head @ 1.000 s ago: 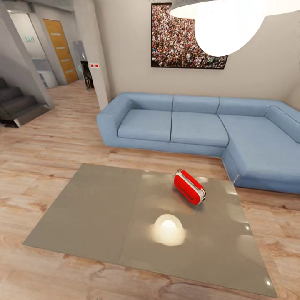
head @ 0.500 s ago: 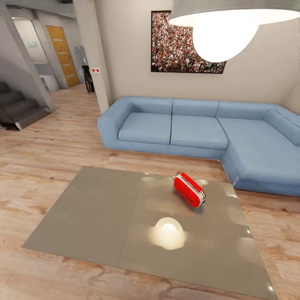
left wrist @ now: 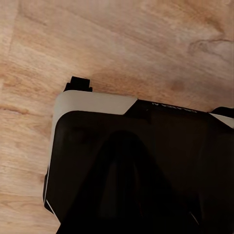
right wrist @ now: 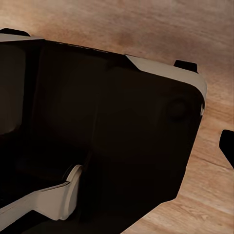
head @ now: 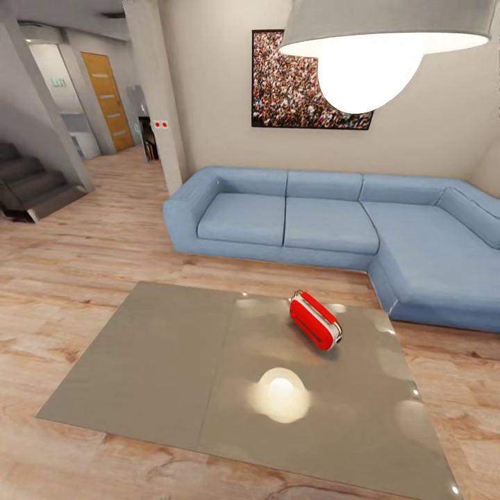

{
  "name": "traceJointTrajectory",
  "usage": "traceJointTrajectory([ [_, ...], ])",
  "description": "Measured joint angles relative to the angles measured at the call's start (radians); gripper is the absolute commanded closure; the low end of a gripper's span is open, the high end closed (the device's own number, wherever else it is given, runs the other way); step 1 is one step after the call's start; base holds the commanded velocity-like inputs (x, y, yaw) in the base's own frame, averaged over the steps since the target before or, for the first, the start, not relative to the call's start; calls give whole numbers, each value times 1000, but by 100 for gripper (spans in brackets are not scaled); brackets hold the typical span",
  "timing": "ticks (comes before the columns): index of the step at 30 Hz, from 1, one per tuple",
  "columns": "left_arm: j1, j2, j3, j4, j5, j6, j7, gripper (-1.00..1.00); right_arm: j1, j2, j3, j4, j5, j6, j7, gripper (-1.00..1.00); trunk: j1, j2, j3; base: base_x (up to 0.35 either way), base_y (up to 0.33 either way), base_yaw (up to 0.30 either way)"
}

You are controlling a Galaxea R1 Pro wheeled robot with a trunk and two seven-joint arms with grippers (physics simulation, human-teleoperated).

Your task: Turn on the radio receiver that's on the table in the living room.

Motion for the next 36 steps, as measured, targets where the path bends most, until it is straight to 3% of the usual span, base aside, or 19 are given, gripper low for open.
traceJointTrajectory([
  [36,0,0,0,0,0,0,0,100,0,0,0,0,0,0,0,-100,0,0,57,0,0,0],
])
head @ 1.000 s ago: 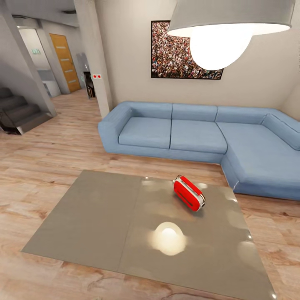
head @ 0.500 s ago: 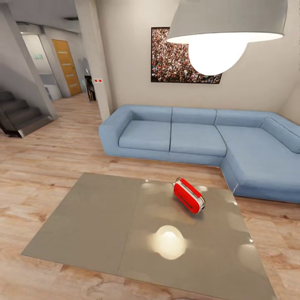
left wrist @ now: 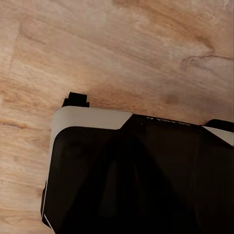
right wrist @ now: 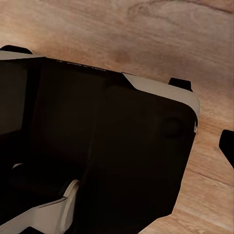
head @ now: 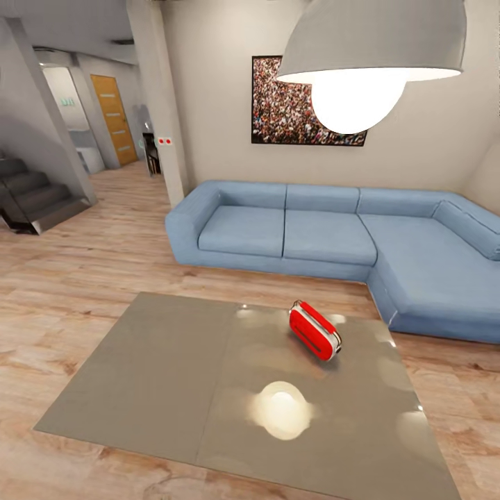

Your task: Turn on the radio receiver that's on the table in the living room.

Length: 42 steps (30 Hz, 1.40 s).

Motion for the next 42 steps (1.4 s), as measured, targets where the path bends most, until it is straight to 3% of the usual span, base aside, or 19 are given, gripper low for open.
traceJointTrajectory([
  [25,0,0,0,0,0,0,0,100,0,0,0,0,0,0,0,-100,0,0,39,0,0,0],
  [42,0,0,0,0,0,0,0,100,0,-3,3,-2,2,2,0,-100,0,0,42,0,0,0],
])
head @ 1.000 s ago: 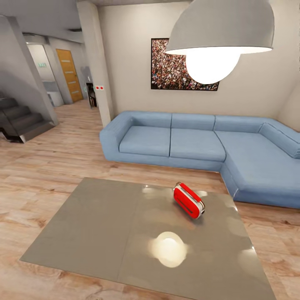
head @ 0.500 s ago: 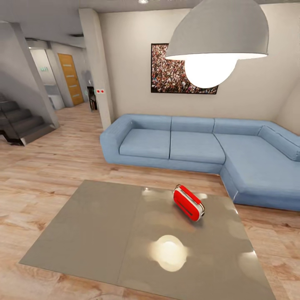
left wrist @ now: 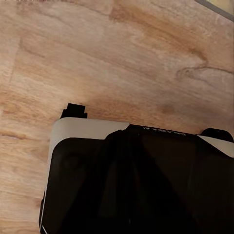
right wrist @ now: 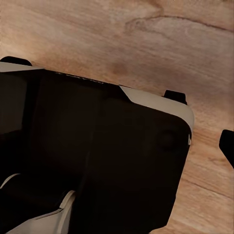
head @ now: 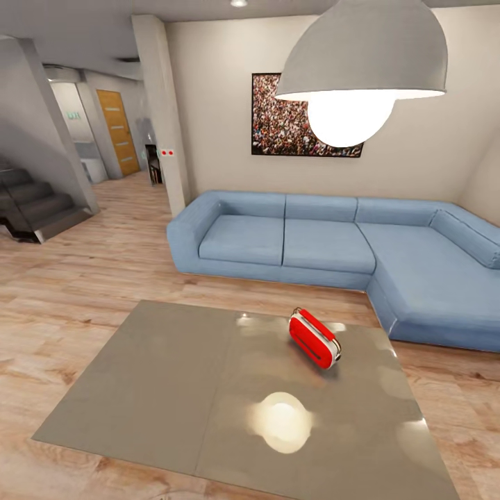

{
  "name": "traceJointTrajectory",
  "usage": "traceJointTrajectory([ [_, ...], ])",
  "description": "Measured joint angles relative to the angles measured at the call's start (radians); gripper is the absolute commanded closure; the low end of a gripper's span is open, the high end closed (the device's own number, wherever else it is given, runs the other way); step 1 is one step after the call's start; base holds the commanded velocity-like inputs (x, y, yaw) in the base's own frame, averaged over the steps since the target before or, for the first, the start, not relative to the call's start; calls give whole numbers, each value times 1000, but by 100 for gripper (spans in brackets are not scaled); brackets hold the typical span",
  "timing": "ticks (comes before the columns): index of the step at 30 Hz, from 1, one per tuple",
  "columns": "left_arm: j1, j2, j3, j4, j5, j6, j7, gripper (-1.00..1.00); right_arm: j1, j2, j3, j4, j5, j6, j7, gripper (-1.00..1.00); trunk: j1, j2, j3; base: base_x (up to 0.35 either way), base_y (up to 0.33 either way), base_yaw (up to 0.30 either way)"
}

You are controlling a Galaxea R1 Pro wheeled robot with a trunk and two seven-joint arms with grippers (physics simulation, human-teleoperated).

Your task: Turn on the radio receiver that's on the table in the living room.

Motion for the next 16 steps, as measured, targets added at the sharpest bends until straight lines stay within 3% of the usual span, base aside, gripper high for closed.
traceJointTrajectory([
  [16,0,0,0,0,0,0,0,100,0,2,3,-1,0,0,0,-100,0,0,0,0,0,0],
])
